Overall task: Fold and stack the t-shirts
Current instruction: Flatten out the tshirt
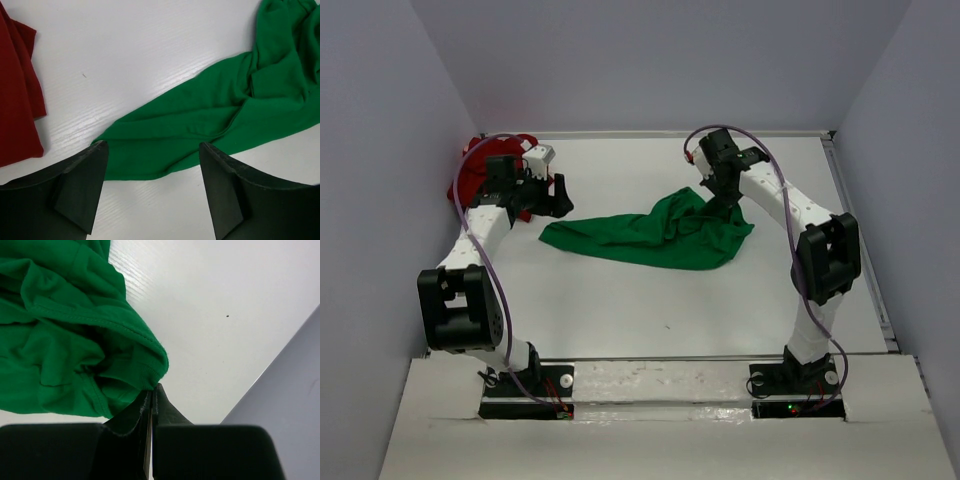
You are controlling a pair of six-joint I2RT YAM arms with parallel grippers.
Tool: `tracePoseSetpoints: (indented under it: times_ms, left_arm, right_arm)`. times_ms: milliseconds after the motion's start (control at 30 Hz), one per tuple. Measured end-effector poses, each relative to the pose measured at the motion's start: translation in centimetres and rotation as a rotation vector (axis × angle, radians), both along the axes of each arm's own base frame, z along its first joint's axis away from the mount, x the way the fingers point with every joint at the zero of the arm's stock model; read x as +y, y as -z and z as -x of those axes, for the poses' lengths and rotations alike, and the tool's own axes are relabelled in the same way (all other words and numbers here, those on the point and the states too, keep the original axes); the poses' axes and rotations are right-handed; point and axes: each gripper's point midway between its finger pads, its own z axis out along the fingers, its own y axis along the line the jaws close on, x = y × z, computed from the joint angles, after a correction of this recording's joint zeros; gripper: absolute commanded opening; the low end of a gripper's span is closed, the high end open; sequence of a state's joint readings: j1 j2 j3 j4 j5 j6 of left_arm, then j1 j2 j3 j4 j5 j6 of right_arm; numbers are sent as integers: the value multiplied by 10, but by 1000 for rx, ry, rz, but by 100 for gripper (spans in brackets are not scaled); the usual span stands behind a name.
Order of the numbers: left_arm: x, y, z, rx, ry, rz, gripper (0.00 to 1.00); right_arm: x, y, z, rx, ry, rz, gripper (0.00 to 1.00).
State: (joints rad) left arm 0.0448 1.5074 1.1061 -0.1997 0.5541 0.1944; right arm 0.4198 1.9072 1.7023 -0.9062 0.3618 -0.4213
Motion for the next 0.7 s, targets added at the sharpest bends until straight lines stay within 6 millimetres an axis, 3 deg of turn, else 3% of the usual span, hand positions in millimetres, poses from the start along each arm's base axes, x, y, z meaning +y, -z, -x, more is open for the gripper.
tracePoseSetpoints:
  times_ms: [100,200,300,467,567,700]
  left_arm:
    - [-7,-1,4,-3,52,19,80]
    - [-20,0,11,11,141,47,68]
    - [-36,3,5,35,215,41,61]
    - [-92,29,-11,83,401,10,57]
    - [-126,49,-10,120,507,14,49]
    - [-154,61,-12,128,592,15,47]
  right_arm:
    - [-1,1,1,-1,3,5,0]
    - [-3,10,5,17,7,10,0]
    - [-5,21,12,43,10,19,0]
    - [-12,33,31,78,6,17,0]
    - [-19,38,50,95,4,4,0]
    - [-26,41,65,105,14,-14,0]
